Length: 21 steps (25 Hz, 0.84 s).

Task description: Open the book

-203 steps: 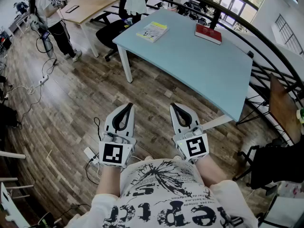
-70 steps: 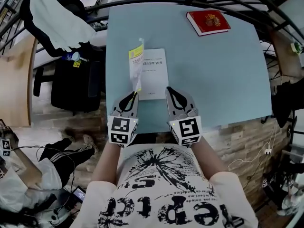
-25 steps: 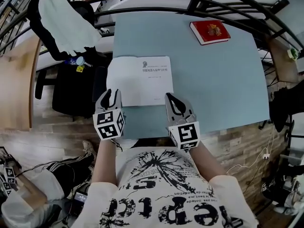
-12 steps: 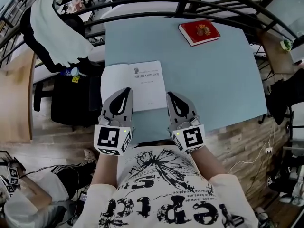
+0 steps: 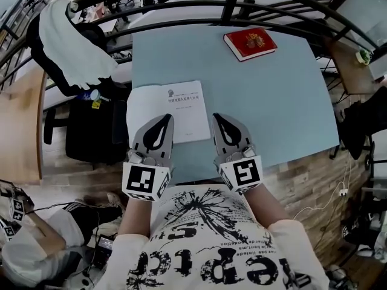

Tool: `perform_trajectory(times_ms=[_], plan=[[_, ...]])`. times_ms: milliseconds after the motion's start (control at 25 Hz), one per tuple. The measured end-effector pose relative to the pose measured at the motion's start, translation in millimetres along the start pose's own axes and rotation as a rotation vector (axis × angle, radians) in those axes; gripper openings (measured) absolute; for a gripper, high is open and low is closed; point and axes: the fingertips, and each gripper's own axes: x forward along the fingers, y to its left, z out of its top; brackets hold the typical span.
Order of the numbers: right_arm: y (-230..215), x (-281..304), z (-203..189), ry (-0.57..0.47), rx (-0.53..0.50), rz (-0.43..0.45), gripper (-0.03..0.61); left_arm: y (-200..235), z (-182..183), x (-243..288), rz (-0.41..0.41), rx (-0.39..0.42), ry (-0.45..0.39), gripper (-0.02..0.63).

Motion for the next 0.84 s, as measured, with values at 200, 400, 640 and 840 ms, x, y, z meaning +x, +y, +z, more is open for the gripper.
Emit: perform_trajectory(times_ms=[200,400,640,840], plan=[[-2.4,-5.4,2.7,-0.014,-0.023,-0.001,0.008,-4.4,0.0,-3.6,0.013,0.018,-0.006,0.018],[-6.1,-8.8,5.8,-0.025,-0.044,-0.005,0.008,-5.0,3.7,-5.1,0.02,0.007,-0.016,0.018],[-10.5,-7.0,0.8,-0.011,-0.019,-0.012,0.008,0.3,0.8,-5.9,0.038,0.004,-0.001,0.018],[-7.4,-3.8,-1.3,-0.006,-0.017,0.001,0.008,3.3,-2.5,-5.4,0.041,-0.002,0.007,0.018]])
